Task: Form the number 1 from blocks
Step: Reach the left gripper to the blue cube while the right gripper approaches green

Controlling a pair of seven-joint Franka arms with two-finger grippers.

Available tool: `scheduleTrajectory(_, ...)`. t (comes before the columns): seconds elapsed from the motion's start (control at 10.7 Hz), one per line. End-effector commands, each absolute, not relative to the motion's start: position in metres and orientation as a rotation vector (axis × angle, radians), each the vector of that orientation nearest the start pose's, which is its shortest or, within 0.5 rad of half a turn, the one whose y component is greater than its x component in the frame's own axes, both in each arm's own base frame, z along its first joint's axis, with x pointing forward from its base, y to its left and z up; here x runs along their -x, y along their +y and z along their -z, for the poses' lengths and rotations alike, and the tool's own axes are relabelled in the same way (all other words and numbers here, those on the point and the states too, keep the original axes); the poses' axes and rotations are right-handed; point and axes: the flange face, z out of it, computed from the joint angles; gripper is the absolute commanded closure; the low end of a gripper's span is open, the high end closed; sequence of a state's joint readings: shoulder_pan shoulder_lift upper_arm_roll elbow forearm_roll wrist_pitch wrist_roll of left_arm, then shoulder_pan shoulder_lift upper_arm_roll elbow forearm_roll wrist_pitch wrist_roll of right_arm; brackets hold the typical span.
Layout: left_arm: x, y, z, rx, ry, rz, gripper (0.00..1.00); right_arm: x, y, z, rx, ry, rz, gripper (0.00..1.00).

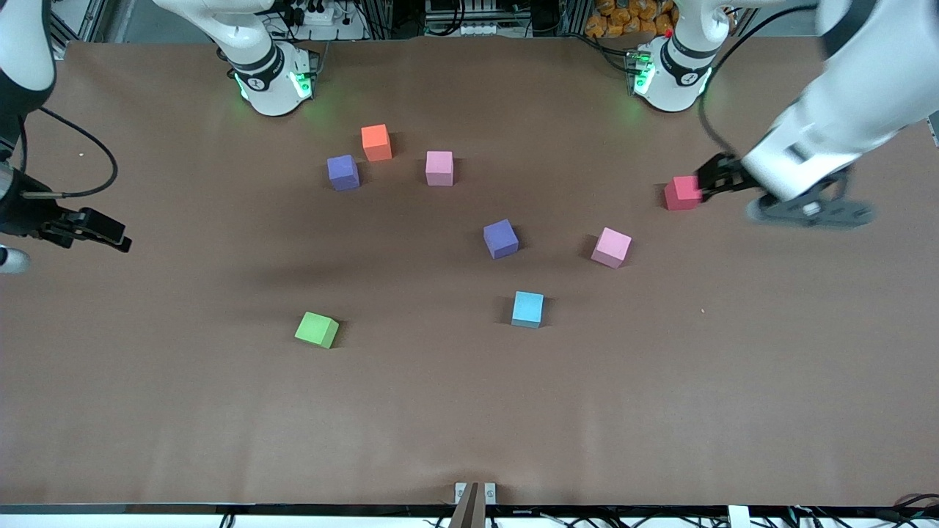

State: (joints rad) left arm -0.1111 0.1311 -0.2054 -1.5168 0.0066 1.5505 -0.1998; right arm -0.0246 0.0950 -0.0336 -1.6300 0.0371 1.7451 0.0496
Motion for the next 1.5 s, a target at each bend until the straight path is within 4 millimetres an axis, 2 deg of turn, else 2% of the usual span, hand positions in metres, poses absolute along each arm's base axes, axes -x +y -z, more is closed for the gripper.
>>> scheduleTrajectory(0.0, -0.564, -0.198, -0.538, 3.148, 0.196, -0.185, 0.00, -0.594, -0.015, -0.537, 3.090, 0.268, 0.049, 0.00)
scheduleTrajectory(0.09, -0.557, -0.217, -0.517, 3.142, 0.183, -0.197, 0.00, -0.595, -0.014, -0.527, 3.083, 0.320, 0.058, 0.00)
scheduleTrajectory(0.19, -0.552, -0.224, -0.502, 3.138, 0.163, -0.203, 0.00, -0.595, -0.012, -0.516, 3.069, 0.372, 0.060, 0.00)
scheduleTrajectory(0.37, -0.534, -0.258, -0.471, 3.123, 0.198, -0.231, 0.00, -0.589, 0.006, -0.492, 3.058, 0.343, 0.016, 0.00)
scheduleTrajectory(0.47, -0.527, -0.285, -0.453, 3.114, 0.097, -0.248, 0.00, -0.580, 0.015, -0.482, 3.066, 0.300, -0.023, 0.00)
scheduleTrajectory(0.65, -0.507, -0.342, -0.426, 3.107, 0.006, -0.247, 0.00, -0.555, 0.057, -0.458, 3.083, 0.148, -0.113, 0.00)
scheduleTrajectory(0.84, -0.463, -0.419, -0.391, 3.085, -0.045, -0.238, 0.00, -0.526, 0.096, -0.435, 3.093, 0.026, -0.182, 0.00)
scheduleTrajectory(1.03, -0.430, -0.469, -0.361, 3.085, -0.090, -0.209, 0.00, -0.494, 0.106, -0.410, 3.097, -0.031, -0.192, 0.00)
scheduleTrajectory(1.22, -0.438, -0.475, -0.344, 3.108, -0.136, -0.175, 0.00, -0.494, 0.100, -0.392, 3.085, -0.002, -0.215, 0.00)
scheduleTrajectory(1.4, -0.450, -0.493, -0.313, 3.114, -0.307, -0.167, 0.00, -0.514, 0.090, -0.357, 2.967, 0.189, -0.226, 0.00)
